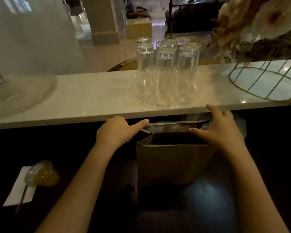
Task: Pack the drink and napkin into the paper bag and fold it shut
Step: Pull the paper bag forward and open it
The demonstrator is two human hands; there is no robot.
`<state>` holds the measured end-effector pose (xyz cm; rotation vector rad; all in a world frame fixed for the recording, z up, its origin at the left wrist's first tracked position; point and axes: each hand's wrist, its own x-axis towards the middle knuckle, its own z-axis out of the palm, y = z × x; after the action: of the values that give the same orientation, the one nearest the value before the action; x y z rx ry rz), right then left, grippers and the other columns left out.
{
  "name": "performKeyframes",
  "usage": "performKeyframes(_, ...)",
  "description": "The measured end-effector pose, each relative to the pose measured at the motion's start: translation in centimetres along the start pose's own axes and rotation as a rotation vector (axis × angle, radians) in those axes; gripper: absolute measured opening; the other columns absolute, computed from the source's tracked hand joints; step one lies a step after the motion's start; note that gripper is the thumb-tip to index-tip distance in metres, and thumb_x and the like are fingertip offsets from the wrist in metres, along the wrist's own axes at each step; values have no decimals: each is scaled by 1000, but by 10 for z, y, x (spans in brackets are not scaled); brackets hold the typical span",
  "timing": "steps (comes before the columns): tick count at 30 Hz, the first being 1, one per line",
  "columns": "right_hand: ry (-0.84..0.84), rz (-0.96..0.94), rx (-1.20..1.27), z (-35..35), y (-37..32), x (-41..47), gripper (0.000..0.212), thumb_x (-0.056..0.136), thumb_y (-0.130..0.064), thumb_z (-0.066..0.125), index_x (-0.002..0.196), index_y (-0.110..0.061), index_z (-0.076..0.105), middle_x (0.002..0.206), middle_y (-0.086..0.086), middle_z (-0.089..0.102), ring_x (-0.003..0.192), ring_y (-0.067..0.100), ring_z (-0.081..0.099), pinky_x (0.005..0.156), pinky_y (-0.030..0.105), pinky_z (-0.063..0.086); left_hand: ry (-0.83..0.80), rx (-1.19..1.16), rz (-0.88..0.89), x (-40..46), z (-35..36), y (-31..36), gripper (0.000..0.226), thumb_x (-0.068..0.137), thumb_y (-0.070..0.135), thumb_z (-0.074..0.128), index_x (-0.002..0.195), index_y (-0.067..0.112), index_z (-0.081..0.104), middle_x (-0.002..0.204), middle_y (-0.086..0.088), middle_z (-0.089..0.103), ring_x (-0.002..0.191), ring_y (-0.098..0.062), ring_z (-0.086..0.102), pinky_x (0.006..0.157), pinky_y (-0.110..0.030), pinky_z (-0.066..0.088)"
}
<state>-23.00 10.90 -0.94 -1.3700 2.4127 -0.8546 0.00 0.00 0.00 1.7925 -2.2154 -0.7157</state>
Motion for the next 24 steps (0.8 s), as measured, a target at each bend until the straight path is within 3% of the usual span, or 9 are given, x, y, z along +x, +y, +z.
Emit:
performKeyframes(2,29,17,-103,-1,3,1,94,63,-53,73,138,-30,22,130,16,41,113,35,49,70,41,44,19,81,-22,1,5,7,90,49,91,36,62,7,66,59,-3,70,58,-17,65,61,-35,55)
performKeyframes(4,-45,47,-118,1,11,0,92,65,-49,73,139,-27,21,124,16,52,110,35,53,68,39,43,42,155,-6,3,15,8,81,49,90,40,59,11,54,55,1,59,52,-16,56,45,-28,41)
performKeyframes(6,-95,73,-79,3,16,1,85,69,-45,72,136,-20,26,114,15,62,106,35,56,68,39,43,9,180,-7,6,24,8,74,49,85,48,73,16,47,70,4,54,64,-16,55,50,-27,36)
performKeyframes(8,-94,85,-19,3,19,1,75,72,-41,71,132,-15,35,108,13,66,105,33,57,68,37,41,-62,129,-23,8,27,5,64,53,77,58,84,23,41,78,10,49,75,-13,52,60,-31,43)
performKeyframes(10,-113,79,51,3,22,0,68,74,-39,70,131,-14,41,97,8,68,99,28,59,68,34,41,-132,-35,-38,9,25,1,44,62,64,64,81,30,44,80,14,50,75,-10,54,65,-32,50)
performKeyframes(12,-131,64,122,2,25,0,54,77,-35,69,124,-15,51,76,-4,64,77,14,59,61,29,44,-171,-205,-48,9,21,-4,28,74,50,65,90,30,56,89,7,60,74,-12,60,61,-30,54)
performKeyframes(16,-182,36,270,-3,34,2,15,82,-24,65,96,-28,65,69,-14,59,61,3,58,46,20,43,-235,-388,-134,9,9,-11,40,90,27,54,129,27,48,95,2,60,62,-11,59,52,-22,51)
performKeyframes(20,-242,11,386,-8,33,3,27,85,-9,59,85,-37,60,66,-11,64,50,-4,63,36,9,43,-305,-454,-137,6,-6,-28,48,90,11,46,127,41,47,93,4,65,55,-8,62,59,-25,55)
performKeyframes(24,-384,2,470,-1,18,1,37,85,-8,57,79,-44,61,70,-5,72,62,7,69,46,18,54,-290,-425,-135,1,-24,-51,49,90,9,46,115,51,49,87,2,68,61,-10,65,62,-26,55)
